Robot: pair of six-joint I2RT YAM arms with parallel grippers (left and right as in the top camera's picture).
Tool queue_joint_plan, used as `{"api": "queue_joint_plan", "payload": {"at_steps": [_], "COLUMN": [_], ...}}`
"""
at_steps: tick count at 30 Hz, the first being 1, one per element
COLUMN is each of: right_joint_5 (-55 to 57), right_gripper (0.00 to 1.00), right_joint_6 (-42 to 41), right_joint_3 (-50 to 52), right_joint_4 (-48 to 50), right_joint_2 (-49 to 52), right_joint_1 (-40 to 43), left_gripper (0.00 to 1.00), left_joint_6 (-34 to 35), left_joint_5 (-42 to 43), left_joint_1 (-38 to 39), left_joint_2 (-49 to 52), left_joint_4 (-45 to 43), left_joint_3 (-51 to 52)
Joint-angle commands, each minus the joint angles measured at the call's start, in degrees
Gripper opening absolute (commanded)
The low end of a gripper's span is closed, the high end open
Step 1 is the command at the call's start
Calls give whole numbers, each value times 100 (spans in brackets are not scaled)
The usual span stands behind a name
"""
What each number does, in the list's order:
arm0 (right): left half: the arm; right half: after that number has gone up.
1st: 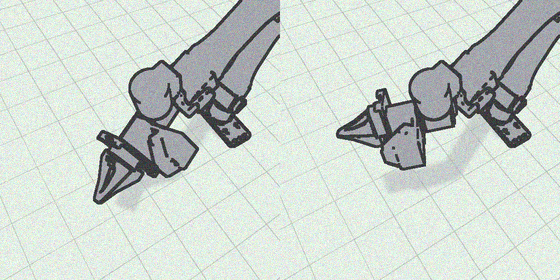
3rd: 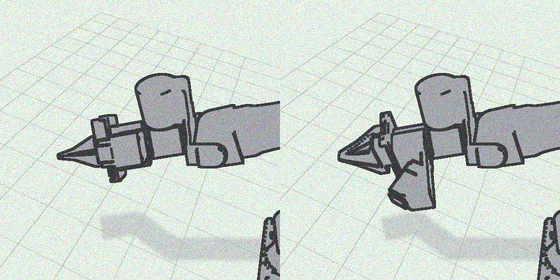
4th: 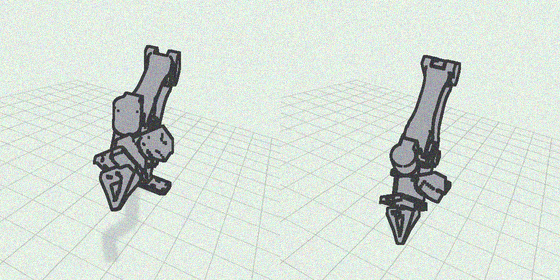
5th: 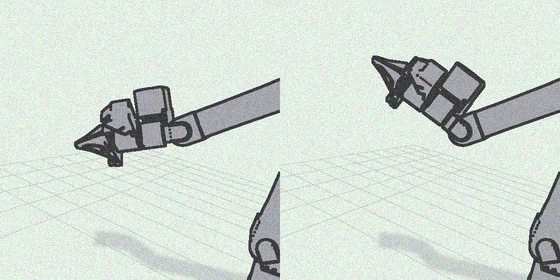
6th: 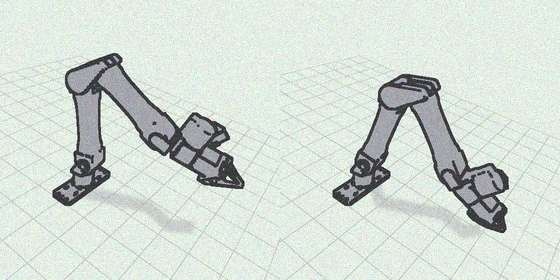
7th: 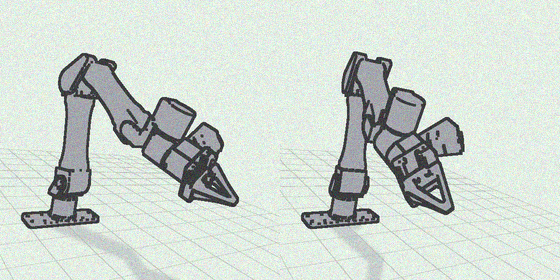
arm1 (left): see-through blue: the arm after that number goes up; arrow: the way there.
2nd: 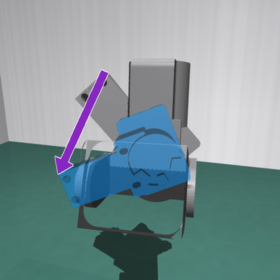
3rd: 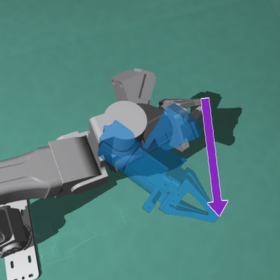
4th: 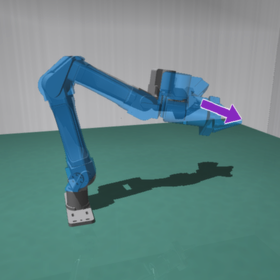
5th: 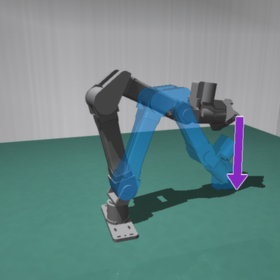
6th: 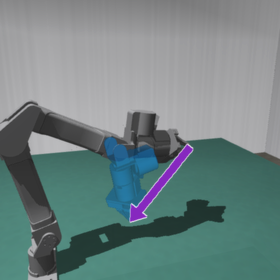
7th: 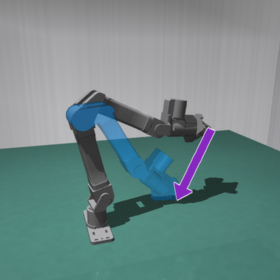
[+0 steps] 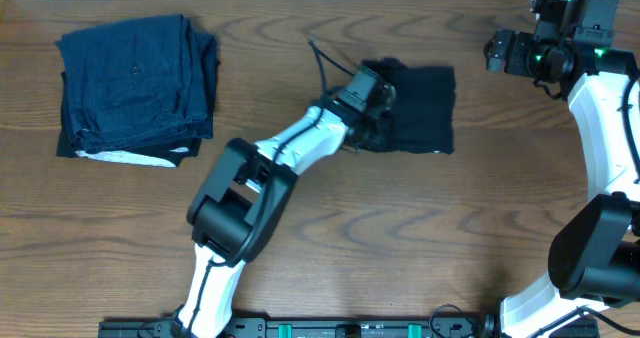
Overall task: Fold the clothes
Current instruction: 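Drag the folded black shirt leftward toward the clothes stack with the left gripper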
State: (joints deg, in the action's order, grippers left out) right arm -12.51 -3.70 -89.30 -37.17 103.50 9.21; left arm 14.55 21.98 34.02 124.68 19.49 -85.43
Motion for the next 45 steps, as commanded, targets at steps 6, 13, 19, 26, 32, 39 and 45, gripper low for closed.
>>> {"api": "queue_joint_plan", "payload": {"at_steps": [6,13,19,26,32,39,45], "right_joint_5": [28,28,28,28,28,28,31], "right_gripper": [99,99,99,99,99,99,99], "right_joint_6": [-9,-9,-9,-9,-9,-9,-9], "right_joint_3": [28,28,28,28,28,28,28], "right_joint_4": [7,9,9,9,9,9,9], "right_joint_2": [44,44,44,44,44,44,44], "right_joint_1": [11,11,11,11,11,11,11], "left_gripper": [10,10,17,17,17,17,17], "left_joint_6": [-407,-601,-592,-592,-479,-280,-111], "left_joint_5": [-485,-487,-1401,-1515,-1497,-1488,-920], "left_joint_1": [-848,-957,-1010,-1161,-1141,-1134,-1134], "left_joint_2": [28,-428,-925,-730,-393,-81,-33], "left_joint_4": [881,1368,1172,758,651,748,1025], "left_joint_3": [-103,-461,-476,-476,-476,-476,-369]}}
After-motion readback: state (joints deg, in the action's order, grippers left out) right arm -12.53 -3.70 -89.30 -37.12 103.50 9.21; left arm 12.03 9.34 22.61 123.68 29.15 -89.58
